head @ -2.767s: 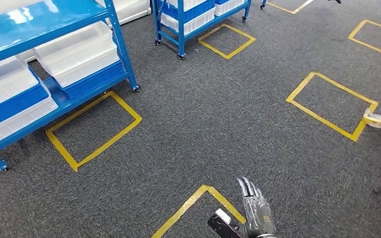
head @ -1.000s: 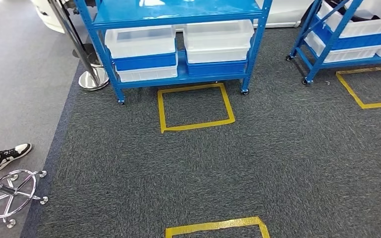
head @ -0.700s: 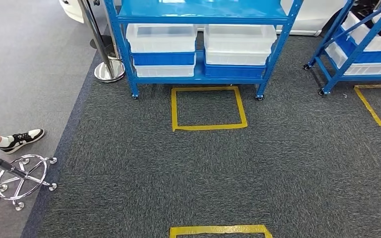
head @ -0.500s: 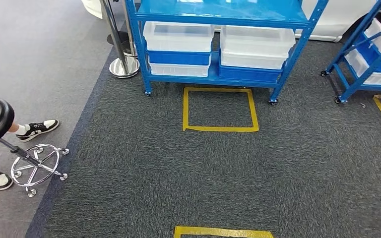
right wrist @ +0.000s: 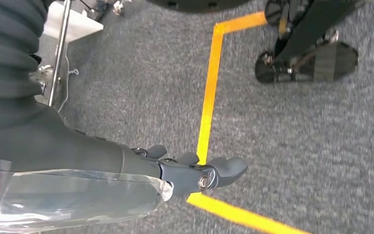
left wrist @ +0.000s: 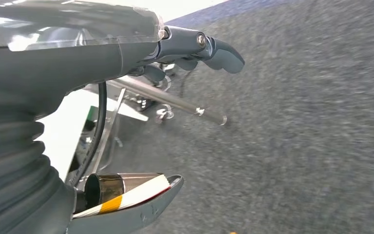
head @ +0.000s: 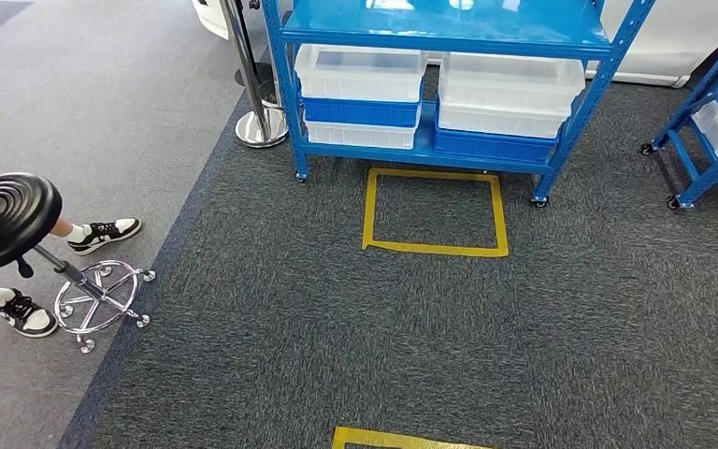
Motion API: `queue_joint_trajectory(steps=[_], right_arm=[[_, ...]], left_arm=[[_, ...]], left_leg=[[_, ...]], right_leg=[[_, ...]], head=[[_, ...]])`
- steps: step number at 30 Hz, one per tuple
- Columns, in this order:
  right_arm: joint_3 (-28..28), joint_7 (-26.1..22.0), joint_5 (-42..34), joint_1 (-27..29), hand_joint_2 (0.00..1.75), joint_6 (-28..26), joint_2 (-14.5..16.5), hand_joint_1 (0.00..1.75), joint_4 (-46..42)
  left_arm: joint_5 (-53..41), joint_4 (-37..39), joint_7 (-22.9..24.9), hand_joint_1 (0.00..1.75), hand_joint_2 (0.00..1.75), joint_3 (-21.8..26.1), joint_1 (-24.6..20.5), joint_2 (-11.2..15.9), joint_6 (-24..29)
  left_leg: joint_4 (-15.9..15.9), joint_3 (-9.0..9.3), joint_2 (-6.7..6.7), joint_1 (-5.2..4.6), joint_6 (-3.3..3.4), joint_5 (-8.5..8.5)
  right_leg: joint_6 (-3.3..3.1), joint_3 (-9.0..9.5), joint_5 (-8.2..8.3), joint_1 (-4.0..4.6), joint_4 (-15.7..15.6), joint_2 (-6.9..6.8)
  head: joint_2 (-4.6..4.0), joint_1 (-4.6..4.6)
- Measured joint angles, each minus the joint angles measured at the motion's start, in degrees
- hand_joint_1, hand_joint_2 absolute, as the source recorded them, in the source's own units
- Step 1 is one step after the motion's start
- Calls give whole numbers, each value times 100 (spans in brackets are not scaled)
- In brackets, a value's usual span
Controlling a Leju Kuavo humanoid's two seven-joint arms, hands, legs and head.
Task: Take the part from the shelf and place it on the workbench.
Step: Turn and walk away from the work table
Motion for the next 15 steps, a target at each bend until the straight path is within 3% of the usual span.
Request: queue_joint_trajectory(steps=[5,7,9,11,15], right_arm=[[-84,8,0,51,175,54,1,0,-56],[-120,11,0,79,175,64,0,0,-92],[-156,14,0,106,87,81,0,0,-137],[-188,19,0,132,0,105,0,0,-185],[-240,23,0,188,0,150,0,0,-292]], left_arm=[[723,-54,25,0,175,-775,74,54,-33],[1022,-73,30,0,87,-1097,110,80,-46],[1322,-90,38,0,0,-1418,150,108,-60],[1616,-107,45,0,0,-1737,192,138,-81],[2213,-134,57,0,0,-2396,281,208,-144]], left_leg=[[-12,-1,0,6,-35,15],[-12,-1,1,6,-48,13],[-12,0,1,6,-59,12],[-11,0,1,5,-63,12],[-4,-4,2,-2,-63,11]], right_leg=[[-7,-3,3,9,5,2],[-10,-3,1,9,5,2],[-11,-4,0,8,5,2],[-11,-4,0,6,4,2],[-9,-4,0,-2,1,2]], head=[[0,1],[0,2],[0,2],[0,2],[0,3]])
